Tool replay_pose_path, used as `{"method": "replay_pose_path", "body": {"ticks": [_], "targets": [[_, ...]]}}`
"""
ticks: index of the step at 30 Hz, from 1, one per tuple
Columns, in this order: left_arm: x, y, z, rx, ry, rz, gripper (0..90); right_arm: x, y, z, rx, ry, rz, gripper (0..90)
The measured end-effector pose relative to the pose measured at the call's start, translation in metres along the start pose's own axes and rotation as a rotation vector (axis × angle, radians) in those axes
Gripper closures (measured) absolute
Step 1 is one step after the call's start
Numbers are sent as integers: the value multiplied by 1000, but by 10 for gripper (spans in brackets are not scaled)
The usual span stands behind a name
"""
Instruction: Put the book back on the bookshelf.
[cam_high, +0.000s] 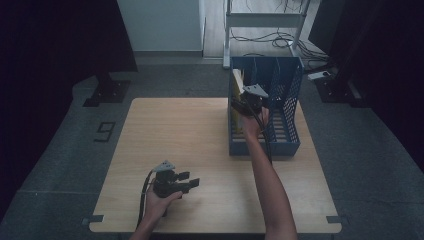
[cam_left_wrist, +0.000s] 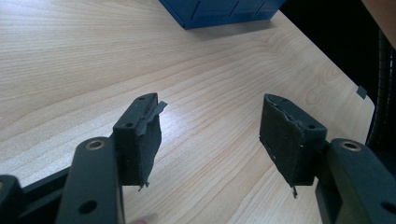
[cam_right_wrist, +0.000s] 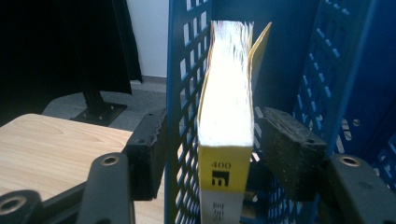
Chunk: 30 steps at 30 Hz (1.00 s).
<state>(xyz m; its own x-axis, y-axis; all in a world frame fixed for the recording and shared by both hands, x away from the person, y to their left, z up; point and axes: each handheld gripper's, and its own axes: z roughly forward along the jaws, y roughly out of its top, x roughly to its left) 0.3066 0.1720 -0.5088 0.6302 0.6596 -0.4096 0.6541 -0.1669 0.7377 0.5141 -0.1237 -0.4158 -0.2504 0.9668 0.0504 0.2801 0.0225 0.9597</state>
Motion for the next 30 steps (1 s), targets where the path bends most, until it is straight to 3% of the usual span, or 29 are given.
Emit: {"method": "replay_pose_path", "body": {"ticks": [8,22,30], "targets": [[0,0,-1,0,4,0,381,1,-1,-10,-29,-24,-5,384],[1,0,-1,4,18,-2,380,1,-8,-23,-46,26,1,367],[-2,0,0,1,29,9,379,-1,-12,-43,-43,46,-38,367]]}}
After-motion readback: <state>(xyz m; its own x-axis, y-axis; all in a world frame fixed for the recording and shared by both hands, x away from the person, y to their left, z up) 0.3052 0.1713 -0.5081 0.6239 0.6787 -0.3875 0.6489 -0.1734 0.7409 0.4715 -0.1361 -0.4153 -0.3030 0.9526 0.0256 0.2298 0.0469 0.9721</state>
